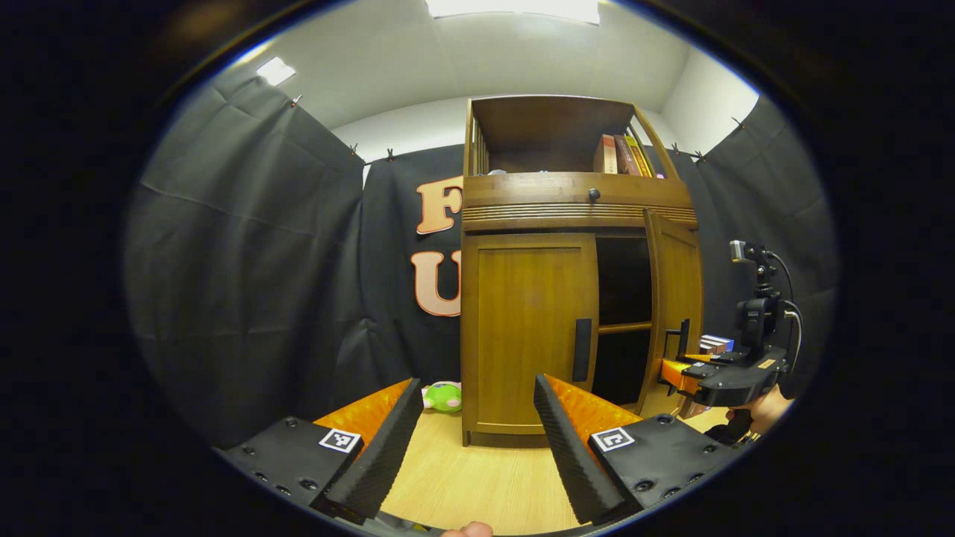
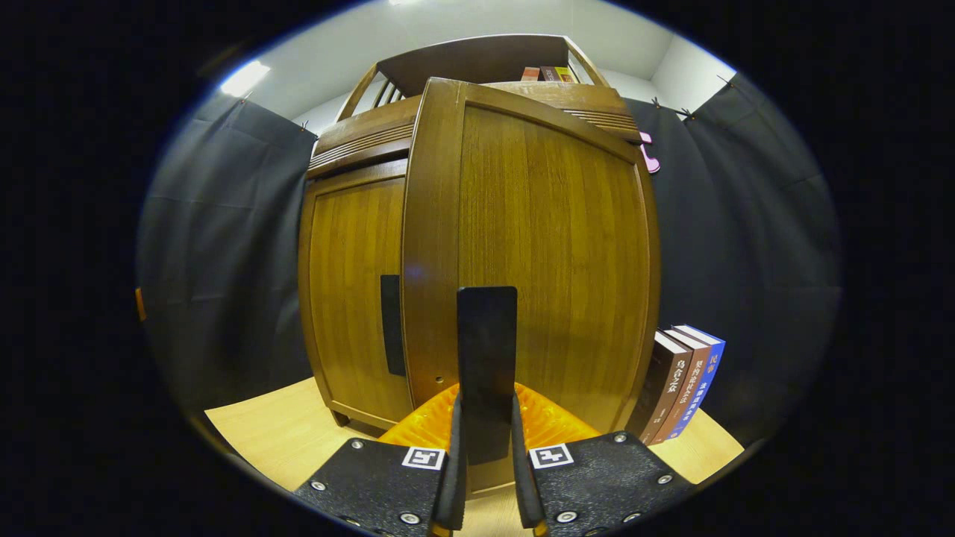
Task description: Open the right door of the double-door shoe cabinet with the right hand, and open the left door with the left hand.
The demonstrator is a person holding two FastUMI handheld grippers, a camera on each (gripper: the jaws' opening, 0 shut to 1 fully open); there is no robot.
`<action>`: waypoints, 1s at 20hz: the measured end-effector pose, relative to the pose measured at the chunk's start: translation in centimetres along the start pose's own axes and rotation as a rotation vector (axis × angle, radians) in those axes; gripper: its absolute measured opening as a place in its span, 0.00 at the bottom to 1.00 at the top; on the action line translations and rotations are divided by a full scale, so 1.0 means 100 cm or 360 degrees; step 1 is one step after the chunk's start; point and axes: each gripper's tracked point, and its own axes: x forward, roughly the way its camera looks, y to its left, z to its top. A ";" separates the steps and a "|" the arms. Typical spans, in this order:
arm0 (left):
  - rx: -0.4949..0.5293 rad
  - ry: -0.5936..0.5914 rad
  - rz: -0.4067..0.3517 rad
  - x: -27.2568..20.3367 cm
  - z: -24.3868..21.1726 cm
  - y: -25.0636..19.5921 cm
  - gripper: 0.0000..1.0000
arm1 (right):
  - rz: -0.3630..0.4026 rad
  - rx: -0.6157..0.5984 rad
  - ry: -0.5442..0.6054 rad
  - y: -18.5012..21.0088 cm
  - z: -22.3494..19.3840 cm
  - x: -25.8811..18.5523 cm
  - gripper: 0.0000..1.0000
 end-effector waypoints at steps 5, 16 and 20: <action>-0.0023 0.0007 -0.0038 0.003 -0.002 -0.019 0.97 | -0.0015 0.0002 -0.0003 -0.018 -0.001 -0.023 0.27; -0.0059 0.0019 -0.0085 0.007 -0.012 -0.047 0.95 | -0.0105 -0.0012 0.0053 -0.075 -0.007 -0.074 0.30; -0.0047 0.0015 -0.0097 0.009 -0.013 -0.053 0.94 | -0.0183 -0.0047 0.0060 -0.105 -0.008 -0.086 0.28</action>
